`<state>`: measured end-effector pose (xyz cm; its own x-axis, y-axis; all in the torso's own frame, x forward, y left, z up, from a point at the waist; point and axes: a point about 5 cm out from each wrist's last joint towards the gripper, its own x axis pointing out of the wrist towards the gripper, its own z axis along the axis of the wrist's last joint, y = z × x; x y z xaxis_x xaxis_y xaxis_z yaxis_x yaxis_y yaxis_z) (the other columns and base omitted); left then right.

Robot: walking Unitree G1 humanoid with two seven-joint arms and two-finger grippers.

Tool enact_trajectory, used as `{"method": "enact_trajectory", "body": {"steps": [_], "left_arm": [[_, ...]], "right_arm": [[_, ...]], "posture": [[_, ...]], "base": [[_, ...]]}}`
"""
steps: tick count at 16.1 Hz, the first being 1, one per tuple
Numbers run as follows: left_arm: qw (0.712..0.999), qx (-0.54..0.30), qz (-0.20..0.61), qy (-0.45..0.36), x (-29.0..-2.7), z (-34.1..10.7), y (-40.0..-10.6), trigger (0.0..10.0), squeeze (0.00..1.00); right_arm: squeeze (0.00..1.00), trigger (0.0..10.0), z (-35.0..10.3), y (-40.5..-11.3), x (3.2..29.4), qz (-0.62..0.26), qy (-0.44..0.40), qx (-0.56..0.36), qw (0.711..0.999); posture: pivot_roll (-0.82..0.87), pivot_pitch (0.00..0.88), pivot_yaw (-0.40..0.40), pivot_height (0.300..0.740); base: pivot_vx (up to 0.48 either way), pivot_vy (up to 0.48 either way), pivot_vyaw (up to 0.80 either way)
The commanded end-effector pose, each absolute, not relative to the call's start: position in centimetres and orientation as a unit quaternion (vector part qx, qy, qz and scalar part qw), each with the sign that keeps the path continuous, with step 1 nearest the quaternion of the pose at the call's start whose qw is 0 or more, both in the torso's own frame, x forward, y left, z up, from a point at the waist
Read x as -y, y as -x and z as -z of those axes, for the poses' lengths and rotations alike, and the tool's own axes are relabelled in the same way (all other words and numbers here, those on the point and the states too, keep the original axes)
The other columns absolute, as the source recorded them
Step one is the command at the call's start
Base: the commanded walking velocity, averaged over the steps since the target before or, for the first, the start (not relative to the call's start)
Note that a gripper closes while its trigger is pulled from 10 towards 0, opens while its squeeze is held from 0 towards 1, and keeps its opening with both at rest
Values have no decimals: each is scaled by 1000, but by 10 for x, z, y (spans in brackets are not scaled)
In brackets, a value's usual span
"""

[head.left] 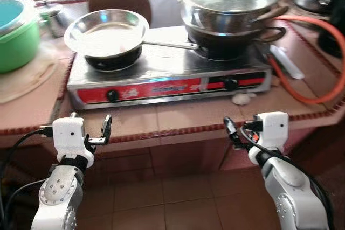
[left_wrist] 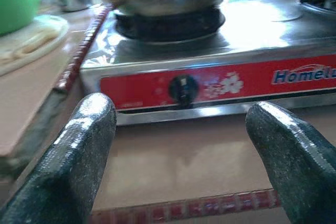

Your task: Kitchen organization

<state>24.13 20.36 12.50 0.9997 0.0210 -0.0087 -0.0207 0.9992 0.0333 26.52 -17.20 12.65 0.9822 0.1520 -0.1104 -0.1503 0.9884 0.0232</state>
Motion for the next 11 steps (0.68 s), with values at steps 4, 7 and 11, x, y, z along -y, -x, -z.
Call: {"method": "enact_trajectory", "body": {"steps": [4, 7, 11], "left_arm": [[999, -2, -29, -30, -209, -124, -238, 10000, 0], [999, 7, -34, -32, -208, -126, -244, 10000, 0], [998, 23, -40, -30, -204, -128, -255, 10000, 0]], "right_arm": [[0, 10000, -130, -267, 168, -93, 3, -45, 995], [0, 10000, -137, -275, 162, -111, 12, -28, 993], [0, 10000, -142, -292, 154, -124, 15, -8, 992]], "posture": [[-129, 86, 49, 740], [-120, 52, 36, 740], [-109, 0, 28, 740]], "base": [[0, 0, 0], [0, 0, 0], [0, 0, 0]]}}
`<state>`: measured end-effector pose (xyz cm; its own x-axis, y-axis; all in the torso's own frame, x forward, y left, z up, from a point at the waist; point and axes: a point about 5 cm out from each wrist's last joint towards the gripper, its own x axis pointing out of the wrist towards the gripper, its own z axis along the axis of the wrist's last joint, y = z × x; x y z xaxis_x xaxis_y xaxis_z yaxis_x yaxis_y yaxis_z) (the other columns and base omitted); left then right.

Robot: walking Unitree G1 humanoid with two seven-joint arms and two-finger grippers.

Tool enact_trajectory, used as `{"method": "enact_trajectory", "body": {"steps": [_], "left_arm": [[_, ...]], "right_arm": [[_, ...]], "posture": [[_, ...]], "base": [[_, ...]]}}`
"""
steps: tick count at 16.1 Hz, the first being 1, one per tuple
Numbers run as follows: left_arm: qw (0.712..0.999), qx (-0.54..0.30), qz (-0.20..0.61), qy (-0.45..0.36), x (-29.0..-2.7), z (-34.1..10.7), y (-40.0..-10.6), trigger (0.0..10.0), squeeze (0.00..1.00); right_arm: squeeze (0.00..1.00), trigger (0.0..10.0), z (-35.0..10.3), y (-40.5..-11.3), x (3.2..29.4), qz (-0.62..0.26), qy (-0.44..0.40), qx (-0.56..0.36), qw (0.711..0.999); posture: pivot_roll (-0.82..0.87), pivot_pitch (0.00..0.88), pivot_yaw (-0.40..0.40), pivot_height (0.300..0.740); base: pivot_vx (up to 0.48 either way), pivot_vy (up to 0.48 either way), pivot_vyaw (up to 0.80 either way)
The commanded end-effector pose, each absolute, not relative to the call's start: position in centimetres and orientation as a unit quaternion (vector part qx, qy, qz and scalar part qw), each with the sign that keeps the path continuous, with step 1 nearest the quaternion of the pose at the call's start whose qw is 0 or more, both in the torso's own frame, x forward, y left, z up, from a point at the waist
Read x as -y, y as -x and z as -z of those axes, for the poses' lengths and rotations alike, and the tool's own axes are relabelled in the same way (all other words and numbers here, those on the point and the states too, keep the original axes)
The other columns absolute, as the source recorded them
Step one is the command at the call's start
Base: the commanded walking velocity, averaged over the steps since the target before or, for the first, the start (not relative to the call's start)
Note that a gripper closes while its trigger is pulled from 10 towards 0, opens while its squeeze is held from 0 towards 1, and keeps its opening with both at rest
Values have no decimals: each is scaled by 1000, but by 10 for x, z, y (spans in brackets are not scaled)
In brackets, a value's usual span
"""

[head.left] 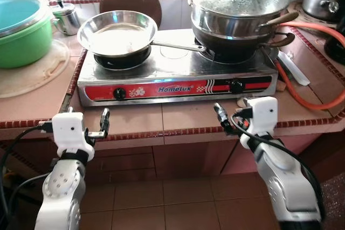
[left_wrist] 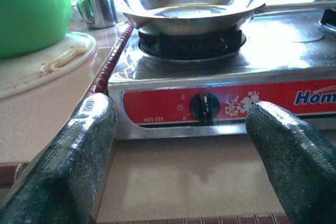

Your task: Kitchen organization

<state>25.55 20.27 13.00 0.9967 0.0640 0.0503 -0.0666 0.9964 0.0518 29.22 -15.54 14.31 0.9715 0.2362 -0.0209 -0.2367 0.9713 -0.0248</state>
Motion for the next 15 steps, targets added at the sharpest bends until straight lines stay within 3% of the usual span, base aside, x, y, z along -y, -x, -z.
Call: {"method": "enact_trajectory", "body": {"steps": [1, 5, 10, 15], "left_arm": [[998, 26, -42, -32, -205, -129, -257, 10000, 0], [997, 38, -45, -54, -207, -133, -260, 10000, 0], [998, 18, -21, -51, -202, -122, -243, 10000, 0], [999, 6, -10, -52, -198, -119, -239, 10000, 0]], "right_arm": [[0, 10000, -143, -294, 152, -125, 14, -4, 992], [0, 10000, -144, -296, 154, -120, 14, 4, 993], [0, 10000, -136, -282, 173, -92, 19, -10, 996], [0, 10000, -133, -273, 171, -90, 17, -18, 996]], "posture": [[-109, 0, 27, 740], [-105, 0, 28, 740], [-117, 0, 44, 740], [-131, 56, 55, 740]], "base": [[0, 0, 0], [0, 0, 0], [0, 0, 0], [0, 0, 0]]}}
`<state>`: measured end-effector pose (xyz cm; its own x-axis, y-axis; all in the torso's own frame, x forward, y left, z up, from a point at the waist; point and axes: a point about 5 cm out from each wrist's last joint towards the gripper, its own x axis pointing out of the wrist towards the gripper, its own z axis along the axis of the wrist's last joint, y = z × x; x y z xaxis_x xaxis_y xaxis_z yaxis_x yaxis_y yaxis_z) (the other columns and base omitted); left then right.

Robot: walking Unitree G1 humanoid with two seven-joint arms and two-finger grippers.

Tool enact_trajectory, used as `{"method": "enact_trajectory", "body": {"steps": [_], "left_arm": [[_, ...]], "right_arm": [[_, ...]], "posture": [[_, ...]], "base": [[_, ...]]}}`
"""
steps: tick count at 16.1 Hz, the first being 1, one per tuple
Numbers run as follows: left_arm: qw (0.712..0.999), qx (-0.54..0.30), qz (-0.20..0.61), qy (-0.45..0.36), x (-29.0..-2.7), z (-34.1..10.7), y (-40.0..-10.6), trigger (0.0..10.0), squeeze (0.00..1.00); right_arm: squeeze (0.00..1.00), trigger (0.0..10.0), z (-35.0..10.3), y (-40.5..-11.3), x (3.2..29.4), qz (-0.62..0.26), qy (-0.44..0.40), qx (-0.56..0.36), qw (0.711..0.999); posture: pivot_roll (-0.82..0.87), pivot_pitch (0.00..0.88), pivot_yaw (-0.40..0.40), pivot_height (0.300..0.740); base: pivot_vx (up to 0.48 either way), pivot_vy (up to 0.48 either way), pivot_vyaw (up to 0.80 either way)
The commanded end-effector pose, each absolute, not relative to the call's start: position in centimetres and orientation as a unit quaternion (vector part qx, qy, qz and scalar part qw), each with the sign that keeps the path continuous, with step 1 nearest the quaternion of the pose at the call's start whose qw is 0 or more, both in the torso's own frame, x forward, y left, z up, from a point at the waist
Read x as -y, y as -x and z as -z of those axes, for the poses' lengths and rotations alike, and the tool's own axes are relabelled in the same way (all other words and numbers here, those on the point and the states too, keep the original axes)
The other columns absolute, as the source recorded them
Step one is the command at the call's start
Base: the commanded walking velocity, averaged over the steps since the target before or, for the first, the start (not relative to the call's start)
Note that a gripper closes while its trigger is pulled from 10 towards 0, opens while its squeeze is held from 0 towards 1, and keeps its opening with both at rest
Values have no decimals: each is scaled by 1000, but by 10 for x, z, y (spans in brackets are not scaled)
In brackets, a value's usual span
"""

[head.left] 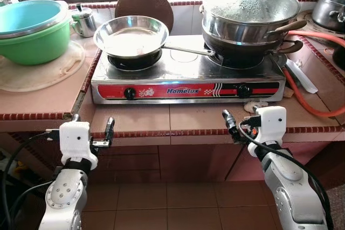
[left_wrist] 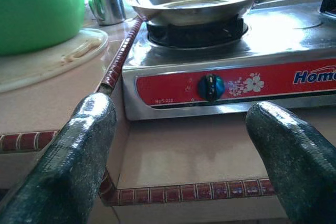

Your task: Kitchen organization

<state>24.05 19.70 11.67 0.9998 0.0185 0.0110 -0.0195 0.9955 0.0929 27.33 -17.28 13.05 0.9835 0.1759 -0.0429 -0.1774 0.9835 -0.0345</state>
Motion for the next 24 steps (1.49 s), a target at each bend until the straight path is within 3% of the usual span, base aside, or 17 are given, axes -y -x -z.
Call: {"method": "enact_trajectory", "body": {"steps": [1, 5, 24], "left_arm": [[999, 2, -12, -53, -199, -119, -237, 10000, 0], [998, -6, -16, -55, -203, -118, -233, 10000, 0], [998, -20, -19, -57, -206, -117, -231, 10000, 0]], "right_arm": [[0, 10000, -132, -271, 173, -88, 15, -22, 996], [0, 10000, -132, -270, 174, -85, 14, -27, 996], [0, 10000, -135, -270, 168, -86, 7, -29, 996]], "posture": [[-130, 63, 55, 740], [-123, 81, 56, 740], [-123, 105, 58, 740]], "base": [[0, 0, 0], [-60, 0, 0], [-321, 0, 0]]}}
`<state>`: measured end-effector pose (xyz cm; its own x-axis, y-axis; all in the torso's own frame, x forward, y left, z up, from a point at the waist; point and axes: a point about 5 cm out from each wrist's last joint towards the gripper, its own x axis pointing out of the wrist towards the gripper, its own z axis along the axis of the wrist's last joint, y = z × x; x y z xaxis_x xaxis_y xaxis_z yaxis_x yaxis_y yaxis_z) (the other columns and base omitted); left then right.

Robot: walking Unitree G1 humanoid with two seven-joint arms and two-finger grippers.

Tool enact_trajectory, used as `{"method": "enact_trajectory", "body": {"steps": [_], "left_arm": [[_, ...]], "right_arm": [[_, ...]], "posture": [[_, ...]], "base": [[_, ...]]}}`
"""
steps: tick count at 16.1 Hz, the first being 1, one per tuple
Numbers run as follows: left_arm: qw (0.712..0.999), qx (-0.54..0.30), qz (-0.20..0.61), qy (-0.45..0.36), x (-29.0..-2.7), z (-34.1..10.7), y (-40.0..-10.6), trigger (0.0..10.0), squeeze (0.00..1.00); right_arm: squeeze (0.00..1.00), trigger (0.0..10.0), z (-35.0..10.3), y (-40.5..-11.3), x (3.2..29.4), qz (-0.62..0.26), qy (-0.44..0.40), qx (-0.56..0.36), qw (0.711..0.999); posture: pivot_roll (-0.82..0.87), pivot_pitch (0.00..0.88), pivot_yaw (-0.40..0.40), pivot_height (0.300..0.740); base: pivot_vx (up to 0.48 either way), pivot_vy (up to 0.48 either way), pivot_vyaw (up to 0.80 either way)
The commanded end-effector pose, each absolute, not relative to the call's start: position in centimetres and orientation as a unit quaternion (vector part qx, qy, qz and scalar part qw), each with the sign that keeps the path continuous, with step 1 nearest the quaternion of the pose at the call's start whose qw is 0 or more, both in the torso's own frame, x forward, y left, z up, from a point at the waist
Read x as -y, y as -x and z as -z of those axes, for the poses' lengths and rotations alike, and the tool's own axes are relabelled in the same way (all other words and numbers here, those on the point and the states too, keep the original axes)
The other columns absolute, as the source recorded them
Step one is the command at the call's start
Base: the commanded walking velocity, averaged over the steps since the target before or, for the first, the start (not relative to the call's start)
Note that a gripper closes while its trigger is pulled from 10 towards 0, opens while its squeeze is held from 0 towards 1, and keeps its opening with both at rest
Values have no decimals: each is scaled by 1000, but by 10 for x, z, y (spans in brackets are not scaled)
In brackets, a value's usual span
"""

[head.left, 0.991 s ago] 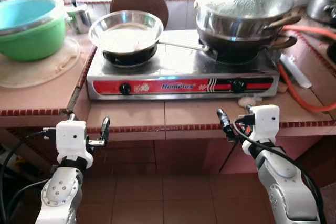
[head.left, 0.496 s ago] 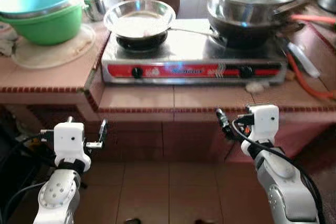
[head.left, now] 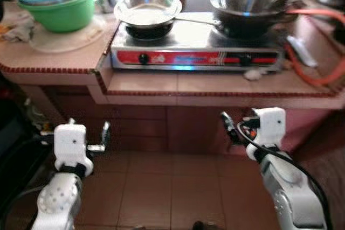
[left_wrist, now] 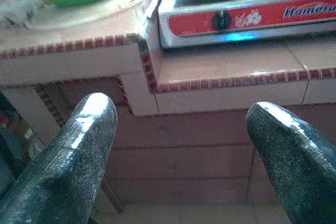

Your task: Kitchen organization

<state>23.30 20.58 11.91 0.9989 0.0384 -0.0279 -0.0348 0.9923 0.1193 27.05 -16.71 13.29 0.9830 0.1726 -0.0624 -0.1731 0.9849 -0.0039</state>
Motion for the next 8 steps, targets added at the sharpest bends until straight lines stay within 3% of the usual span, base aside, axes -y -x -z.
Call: {"method": "enact_trajectory", "body": {"steps": [1, 6, 8], "left_arm": [[998, -18, -18, -57, -206, -118, -231, 10000, 0], [999, -17, -13, -36, -206, -116, -236, 10000, 0], [1000, -14, -6, -28, -205, -117, -239, 10000, 0]], "right_arm": [[0, 10000, -135, -271, 169, -86, 7, -29, 996], [0, 10000, -135, -271, 167, -87, 4, -28, 996], [0, 10000, -134, -271, 168, -82, 4, -34, 996]], "posture": [[-122, 104, 58, 740], [-128, 97, 59, 740], [-136, 93, 60, 740]], "base": [[0, 0, 0], [0, 0, 0], [0, 0, -631]]}}
